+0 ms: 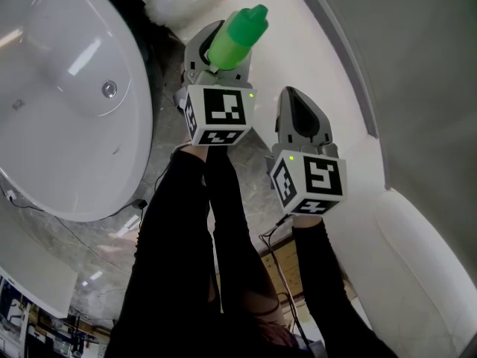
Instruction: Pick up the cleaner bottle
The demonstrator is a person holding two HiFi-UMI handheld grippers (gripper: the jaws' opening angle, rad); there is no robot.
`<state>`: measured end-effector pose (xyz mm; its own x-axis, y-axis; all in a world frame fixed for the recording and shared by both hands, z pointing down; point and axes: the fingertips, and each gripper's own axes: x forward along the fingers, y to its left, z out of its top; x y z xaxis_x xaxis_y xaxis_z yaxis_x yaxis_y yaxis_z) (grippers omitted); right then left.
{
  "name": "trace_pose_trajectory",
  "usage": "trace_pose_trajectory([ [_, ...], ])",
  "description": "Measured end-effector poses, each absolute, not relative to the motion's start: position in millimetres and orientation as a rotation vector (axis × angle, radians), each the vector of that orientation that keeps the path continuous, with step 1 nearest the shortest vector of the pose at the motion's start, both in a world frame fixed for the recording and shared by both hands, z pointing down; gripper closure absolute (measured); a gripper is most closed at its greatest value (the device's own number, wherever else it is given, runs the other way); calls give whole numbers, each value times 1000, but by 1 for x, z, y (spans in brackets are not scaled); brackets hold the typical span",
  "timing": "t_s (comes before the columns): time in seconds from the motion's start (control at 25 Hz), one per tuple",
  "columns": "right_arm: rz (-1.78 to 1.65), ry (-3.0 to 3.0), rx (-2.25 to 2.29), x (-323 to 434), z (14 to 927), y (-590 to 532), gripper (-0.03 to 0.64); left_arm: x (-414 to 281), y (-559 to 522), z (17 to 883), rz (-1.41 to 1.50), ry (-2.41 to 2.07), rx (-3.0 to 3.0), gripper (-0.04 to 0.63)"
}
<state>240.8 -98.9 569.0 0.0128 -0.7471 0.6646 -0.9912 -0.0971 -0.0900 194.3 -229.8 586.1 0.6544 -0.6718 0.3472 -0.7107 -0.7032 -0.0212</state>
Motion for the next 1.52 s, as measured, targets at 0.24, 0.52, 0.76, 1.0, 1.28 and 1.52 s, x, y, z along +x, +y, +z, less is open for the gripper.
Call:
trace_pose_trajectory([
  [0.24,779,-1793,1907,234,542,-106,615,186,-240,542,463,-1176,2763,397],
  [0.52,734,-1822,1937,228,505,-115,615,172,-246,492,447,-1183,2802,397],
  [0.76,691,-1852,1951,221,467,-125,615,157,-249,445,439,-1199,2822,398],
  [1.0,640,-1915,1931,206,440,-140,615,134,-252,402,389,-1273,2825,399],
  [1.28,606,-1967,1890,172,404,-146,615,90,-243,354,357,-1343,2785,399],
  [1.52,566,-2025,1838,137,376,-154,615,43,-238,323,335,-1419,2746,399],
])
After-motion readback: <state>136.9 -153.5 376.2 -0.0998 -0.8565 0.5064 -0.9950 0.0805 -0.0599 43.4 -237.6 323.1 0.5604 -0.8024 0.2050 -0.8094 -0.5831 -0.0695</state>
